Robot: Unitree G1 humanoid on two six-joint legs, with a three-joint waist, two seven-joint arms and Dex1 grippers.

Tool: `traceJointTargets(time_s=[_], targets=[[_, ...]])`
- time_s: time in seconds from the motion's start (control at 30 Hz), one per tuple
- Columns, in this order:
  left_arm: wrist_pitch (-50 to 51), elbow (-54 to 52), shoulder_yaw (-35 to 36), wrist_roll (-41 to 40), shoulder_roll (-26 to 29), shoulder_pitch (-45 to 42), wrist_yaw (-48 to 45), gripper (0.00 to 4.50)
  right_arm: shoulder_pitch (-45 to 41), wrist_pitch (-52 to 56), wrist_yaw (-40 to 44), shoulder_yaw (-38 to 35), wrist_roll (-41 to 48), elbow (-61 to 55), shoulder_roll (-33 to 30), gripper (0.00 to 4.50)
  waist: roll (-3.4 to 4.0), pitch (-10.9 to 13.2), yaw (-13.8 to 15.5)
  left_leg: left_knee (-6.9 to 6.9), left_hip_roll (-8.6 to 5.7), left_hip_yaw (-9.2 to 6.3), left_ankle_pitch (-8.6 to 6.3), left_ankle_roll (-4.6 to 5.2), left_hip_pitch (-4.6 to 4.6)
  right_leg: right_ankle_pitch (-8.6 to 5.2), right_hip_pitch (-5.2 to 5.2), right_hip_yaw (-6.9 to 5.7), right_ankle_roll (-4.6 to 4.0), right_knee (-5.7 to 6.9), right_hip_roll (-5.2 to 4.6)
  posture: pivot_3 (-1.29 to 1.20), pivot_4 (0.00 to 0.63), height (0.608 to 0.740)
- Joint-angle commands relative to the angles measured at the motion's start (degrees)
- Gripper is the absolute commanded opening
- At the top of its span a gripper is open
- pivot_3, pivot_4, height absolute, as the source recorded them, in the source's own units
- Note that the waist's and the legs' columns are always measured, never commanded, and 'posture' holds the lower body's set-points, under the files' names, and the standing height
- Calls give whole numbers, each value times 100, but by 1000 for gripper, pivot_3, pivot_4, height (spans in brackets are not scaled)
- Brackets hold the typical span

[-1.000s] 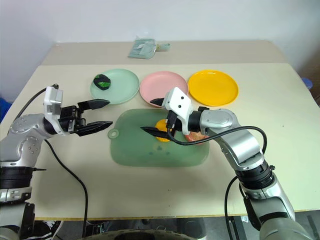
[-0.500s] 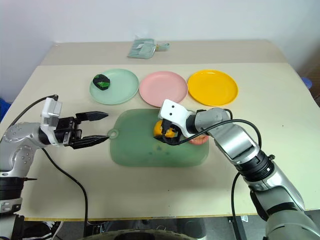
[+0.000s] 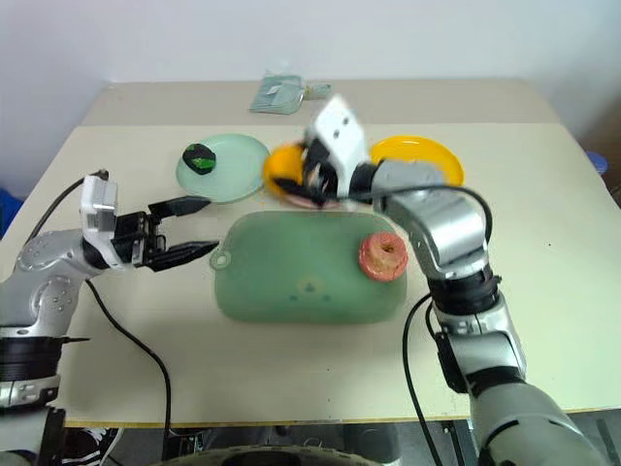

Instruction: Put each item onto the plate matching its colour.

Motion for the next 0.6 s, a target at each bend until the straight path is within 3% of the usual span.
traceJointTargets(time_s=[0.03, 0.13, 0.3, 0.37, 0.43, 0.53, 0.6], targets=[[-168, 74, 70, 105, -5, -80, 114, 4261, -345, -762, -1374, -359, -937, 1419, -99, 2708, 2, 1, 4, -1, 0, 3, 0, 0, 0, 0, -2, 1, 0, 0, 0, 0, 150, 738], [-552, 234, 21, 409, -63, -121, 232, 4261, -522, -979, -1929, -561, -1199, 2273, -155, 2708, 2, 1, 16, -10, 0, 24, 17, -26, -5, 0, -2, 20, 0, 8, -1, 0, 150, 738], [-403, 215, -5, 316, -64, -121, 218, 4261, -438, -1381, -2063, -696, -1294, 2975, -160, 2708, 2, 1, -90, -37, 5, 71, 21, -30, -6, 0, -34, 58, 0, 16, 0, 0, 150, 738], [-393, 161, -3, 312, -57, -90, 223, 4261, -424, -1441, -1876, -721, -1194, 3025, -177, 3761, 2, 1, -127, -44, 9, 86, 21, -29, -6, 0, -46, 69, 1, 20, 3, 0, 150, 738], [-243, 95, 3, 227, 3, -47, 175, 4261, -459, -1487, -1941, -724, -1254, 3041, -173, 4461, 2, 1, -138, -51, 13, 95, 21, -29, -6, 0, -54, 76, 1, 23, 6, 0, 150, 738], [-103, 30, 67, 123, 72, -17, 74, 4261, -553, -1976, -1944, -935, -1121, 2871, -134, 4461, 2, 1, -129, -53, 17, 96, 21, -29, -5, 0, -56, 77, 1, 23, 9, 0, 150, 738], [86, -56, 123, -59, 123, 11, -10, 4261, -522, -1772, -1471, -1238, -515, 2594, -39, 4461, 2, 1, -118, -53, 16, 97, 21, -28, -5, 0, -57, 78, 1, 23, 8, 0, 150, 738]])
